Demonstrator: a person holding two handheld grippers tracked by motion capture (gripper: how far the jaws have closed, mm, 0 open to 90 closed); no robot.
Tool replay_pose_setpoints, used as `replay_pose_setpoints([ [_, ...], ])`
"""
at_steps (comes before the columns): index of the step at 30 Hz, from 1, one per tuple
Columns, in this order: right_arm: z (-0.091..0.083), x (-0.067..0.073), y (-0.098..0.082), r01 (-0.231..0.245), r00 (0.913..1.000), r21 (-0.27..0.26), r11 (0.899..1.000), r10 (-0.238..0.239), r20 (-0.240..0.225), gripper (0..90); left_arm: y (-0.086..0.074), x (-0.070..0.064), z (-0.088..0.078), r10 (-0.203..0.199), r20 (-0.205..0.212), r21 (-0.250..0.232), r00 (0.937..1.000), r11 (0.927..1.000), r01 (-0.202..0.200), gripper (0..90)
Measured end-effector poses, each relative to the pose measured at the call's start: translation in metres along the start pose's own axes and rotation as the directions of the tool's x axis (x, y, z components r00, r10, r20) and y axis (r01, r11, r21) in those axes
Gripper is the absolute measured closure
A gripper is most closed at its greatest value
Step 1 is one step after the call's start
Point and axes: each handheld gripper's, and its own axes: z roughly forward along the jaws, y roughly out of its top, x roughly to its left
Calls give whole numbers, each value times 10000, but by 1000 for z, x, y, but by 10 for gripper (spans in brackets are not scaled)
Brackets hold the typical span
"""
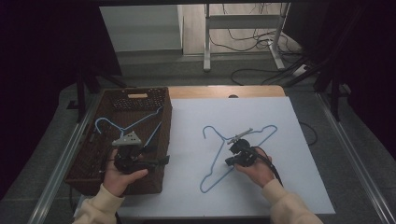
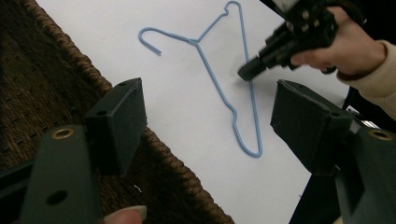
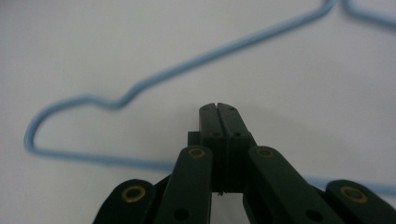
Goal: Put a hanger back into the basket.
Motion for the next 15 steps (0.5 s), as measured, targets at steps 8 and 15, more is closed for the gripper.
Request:
replay_pose_setpoints([
  [8, 5, -38, 51, -641, 9963, -638, 9959, 675, 528, 883, 0, -1, 0, 22, 43, 2, 10000, 10000, -22, 262],
  [15, 27, -57, 75, -800, 9944, -646, 9947, 841, 643, 748, -1, 0, 0, 5, 58, 13, 10000, 10000, -5, 262],
])
